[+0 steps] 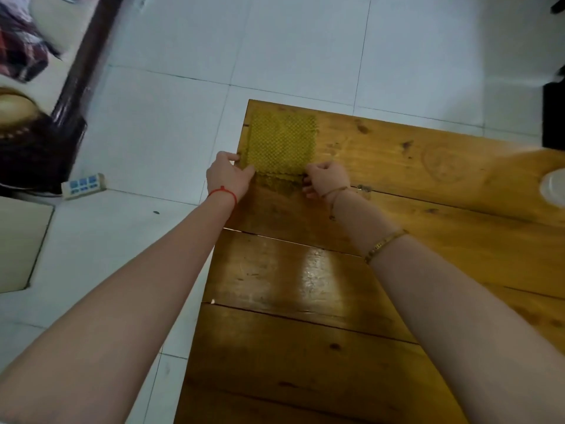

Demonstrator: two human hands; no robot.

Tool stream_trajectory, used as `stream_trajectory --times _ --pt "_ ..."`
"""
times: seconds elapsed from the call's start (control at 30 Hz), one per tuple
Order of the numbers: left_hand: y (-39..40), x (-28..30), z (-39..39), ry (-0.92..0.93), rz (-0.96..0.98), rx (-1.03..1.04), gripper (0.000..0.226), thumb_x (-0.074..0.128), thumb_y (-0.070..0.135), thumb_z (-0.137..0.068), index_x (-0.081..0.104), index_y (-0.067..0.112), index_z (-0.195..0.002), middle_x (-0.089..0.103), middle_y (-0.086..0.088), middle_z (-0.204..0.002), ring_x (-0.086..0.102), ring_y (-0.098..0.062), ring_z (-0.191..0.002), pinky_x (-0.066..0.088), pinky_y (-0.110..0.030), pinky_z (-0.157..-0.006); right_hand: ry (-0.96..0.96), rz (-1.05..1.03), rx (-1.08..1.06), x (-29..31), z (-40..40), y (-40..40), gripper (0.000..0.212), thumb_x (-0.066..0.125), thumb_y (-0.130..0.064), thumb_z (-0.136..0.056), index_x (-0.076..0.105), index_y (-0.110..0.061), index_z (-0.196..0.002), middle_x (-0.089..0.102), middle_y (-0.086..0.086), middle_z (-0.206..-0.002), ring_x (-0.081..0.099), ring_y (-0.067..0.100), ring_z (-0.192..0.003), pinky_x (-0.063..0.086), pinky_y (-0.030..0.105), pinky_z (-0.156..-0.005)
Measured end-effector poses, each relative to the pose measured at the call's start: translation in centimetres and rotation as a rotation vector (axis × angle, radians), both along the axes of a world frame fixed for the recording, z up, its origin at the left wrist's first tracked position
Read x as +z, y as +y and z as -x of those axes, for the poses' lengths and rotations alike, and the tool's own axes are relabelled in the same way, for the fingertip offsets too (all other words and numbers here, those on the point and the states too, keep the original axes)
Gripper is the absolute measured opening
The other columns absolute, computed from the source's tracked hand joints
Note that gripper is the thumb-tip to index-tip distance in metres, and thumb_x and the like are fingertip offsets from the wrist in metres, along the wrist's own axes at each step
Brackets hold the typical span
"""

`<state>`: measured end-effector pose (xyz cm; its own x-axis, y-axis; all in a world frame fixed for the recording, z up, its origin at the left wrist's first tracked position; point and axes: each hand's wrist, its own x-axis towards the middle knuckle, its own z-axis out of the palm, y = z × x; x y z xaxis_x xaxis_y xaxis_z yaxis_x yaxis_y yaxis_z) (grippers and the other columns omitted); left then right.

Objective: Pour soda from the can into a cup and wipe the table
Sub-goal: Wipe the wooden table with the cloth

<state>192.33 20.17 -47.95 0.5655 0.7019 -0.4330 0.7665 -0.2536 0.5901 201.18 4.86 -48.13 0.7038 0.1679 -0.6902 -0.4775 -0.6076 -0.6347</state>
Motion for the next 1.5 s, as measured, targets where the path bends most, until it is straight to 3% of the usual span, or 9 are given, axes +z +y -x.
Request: stream_trajectory --times 0.23,0.4,0.57,0.77,0.9,1.0,1.13,1.27,1.5 --pt "-0.5 -0.1 -0.8 -0.135 0.03 -0.02 0.024 0.064 0.029 -0.09 0.061 0.009 -0.102 0.056 -0.001 -0.09 0.055 -0.019 -0.089 0.043 -0.026 -0.075 -0.011 0.05 0.037 0.4 0.2 1.7 0.031 0.065 -0.034 -0.088 0.056 -0.013 -0.068 0.065 0.009 -0.082 0.061 0.021 -0.072 0.058 0.043 -0.079" --pt "-1.8 1.8 0.0 -0.4 0.586 0.234 0.01 0.058 0.017 -0.094 0.054 0.011 -0.088 0.059 -0.007 -0.096 0.061 -0.022 -0.1 0.059 -0.038 -0.086 0.044 0.005 -0.045 0.4 1.4 1.4 0.032 0.066 -0.031 -0.086 0.049 -0.018 -0.062 0.061 0.01 -0.081 0.06 0.025 -0.074 0.056 0.046 -0.083" --pt "-3.4 3.7 1.3 -0.493 0.778 0.316 0.007 0.051 0.008 -0.095 0.053 0.01 -0.089 0.058 -0.01 -0.103 0.062 -0.023 -0.101 0.059 -0.041 -0.084 0.261 -0.191 -0.32 1.5 2.4 0.9 0.029 0.05 -0.017 -0.093 0.06 -0.002 -0.115 0.063 0.018 -0.119 0.063 0.033 -0.105 0.052 0.047 -0.095" --pt "-4.6 3.2 4.4 -0.318 0.317 -0.074 0.016 0.065 0.022 -0.089 0.053 0.011 -0.087 0.055 -0.002 -0.083 0.053 -0.015 -0.079 0.049 -0.029 -0.072 0.441 -0.637 -0.703 4.2 4.0 -1.5 0.042 0.03 -0.025 -0.101 0.057 -0.001 -0.123 0.06 0.02 -0.128 0.059 0.031 -0.101 0.05 0.043 -0.087" --pt "-6.2 3.8 5.9 -0.27 0.131 -0.278 0.017 0.068 0.024 -0.089 0.054 0.016 -0.091 0.06 -0.001 -0.09 0.052 -0.01 -0.079 0.042 -0.018 -0.065 0.48 -0.716 -0.752 5.1 4.9 -2.7 0.046 0.044 -0.033 -0.1 0.051 -0.005 -0.136 0.056 0.017 -0.135 0.058 0.032 -0.11 0.051 0.042 -0.08" --pt "-7.1 3.9 7.1 -0.245 0.039 -0.41 0.018 0.068 0.031 -0.088 0.052 0.022 -0.09 0.056 0.006 -0.086 0.05 -0.01 -0.081 0.041 -0.021 -0.066 0.53 -0.683 -0.733 5.6 5.8 -4.3 0.031 0.056 -0.025 -0.096 0.059 -0.004 -0.118 0.058 0.013 -0.132 0.056 0.031 -0.12 0.048 0.039 -0.085" --pt "-7.7 3.1 9.4 -0.172 -0.213 -0.617 0.031 0.054 0.049 -0.09 0.059 0.022 -0.105 0.061 0.003 -0.107 0.055 -0.015 -0.101 0.05 -0.035 -0.089 0.529 -0.636 -0.75 5.9 6.9 -7.2 0.021 0.055 -0.018 -0.097 0.061 -0.002 -0.11 0.065 0.013 -0.115 0.064 0.029 -0.097 0.053 0.038 -0.077" --pt "-9.2 3.0 11.7 -0.05 -0.349 -0.771 0.054 0.046 0.041 -0.098 0.038 0.019 -0.147 0.038 -0.004 -0.154 0.027 -0.024 -0.146 0.023 -0.049 -0.12 0.374 -0.598 -0.733 6.7 8.2 -11.1 0.038 0.051 -0.014 -0.099 0.048 -0.002 -0.135 0.057 0.018 -0.131 0.054 0.035 -0.123 0.049 0.043 -0.091" --pt "-14.9 4.0 15.0 0.051 -0.333 -0.89 0.059 0.039 0.031 -0.101 0.018 0.019 -0.156 0.019 -0.005 -0.163 0.01 -0.022 -0.152 0.011 -0.047 -0.123 0.031 -0.34 -0.682 7.0 10.5 -19.2 0.025 0.053 -0.018 -0.098 0.058 -0.003 -0.118 0.066 0.012 -0.11 0.064 0.029 -0.104 0.053 0.047 -0.092"
